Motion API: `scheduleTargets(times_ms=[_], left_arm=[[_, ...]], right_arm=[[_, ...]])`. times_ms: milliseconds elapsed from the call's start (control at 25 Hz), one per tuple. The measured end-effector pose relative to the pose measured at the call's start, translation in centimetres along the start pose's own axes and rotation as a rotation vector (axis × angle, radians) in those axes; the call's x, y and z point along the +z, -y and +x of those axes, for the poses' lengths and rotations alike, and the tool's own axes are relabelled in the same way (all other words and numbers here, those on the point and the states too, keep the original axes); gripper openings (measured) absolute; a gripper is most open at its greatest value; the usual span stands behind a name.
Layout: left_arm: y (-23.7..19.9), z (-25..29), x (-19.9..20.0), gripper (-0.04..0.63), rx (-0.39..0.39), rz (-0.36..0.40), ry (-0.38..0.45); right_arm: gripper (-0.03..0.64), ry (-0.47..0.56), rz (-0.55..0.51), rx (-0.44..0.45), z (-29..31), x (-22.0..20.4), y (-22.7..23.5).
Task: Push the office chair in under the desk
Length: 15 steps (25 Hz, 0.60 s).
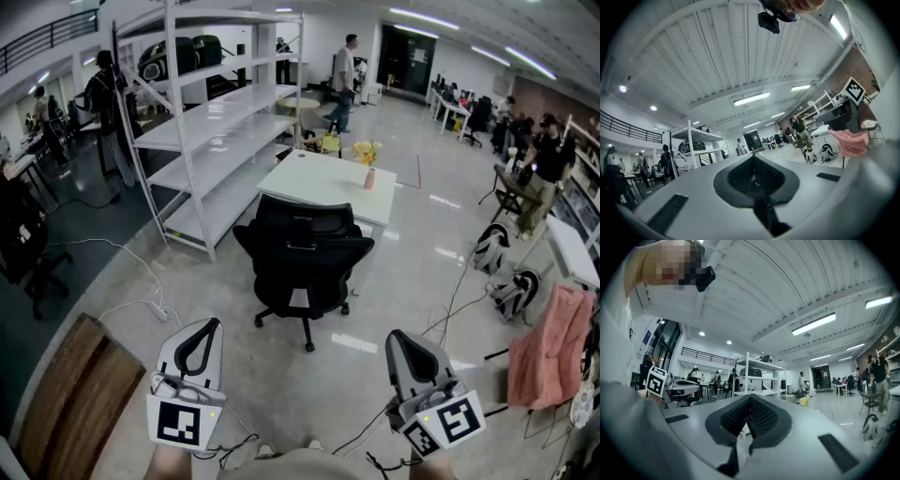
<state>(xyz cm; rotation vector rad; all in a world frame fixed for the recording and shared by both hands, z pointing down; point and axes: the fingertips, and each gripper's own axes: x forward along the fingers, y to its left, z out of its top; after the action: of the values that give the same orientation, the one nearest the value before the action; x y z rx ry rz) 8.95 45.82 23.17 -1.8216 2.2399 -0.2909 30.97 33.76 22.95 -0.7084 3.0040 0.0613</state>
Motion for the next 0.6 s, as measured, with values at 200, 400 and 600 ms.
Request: scheduleTargets(times_ms=[200,400,600], left_arm=[[0.9,0.7,0.1,0.008,0.002,-0.007,-0.006],[2.1,1.2,0.3,0.008,0.013,0.007,-0.019],[3.7,2.0,0.1,0.008,0.025,0.025,-0.040]], right_arm=[[0.006,0.018,0.006,-0.034,-0.5,-0.2,2.1],[0.006,0.005,-0.002,-0.017,-0.7,-0.7,3.4],[0.006,-0.012,-0.010,-0.001,-0.9,-1.6,5.1]])
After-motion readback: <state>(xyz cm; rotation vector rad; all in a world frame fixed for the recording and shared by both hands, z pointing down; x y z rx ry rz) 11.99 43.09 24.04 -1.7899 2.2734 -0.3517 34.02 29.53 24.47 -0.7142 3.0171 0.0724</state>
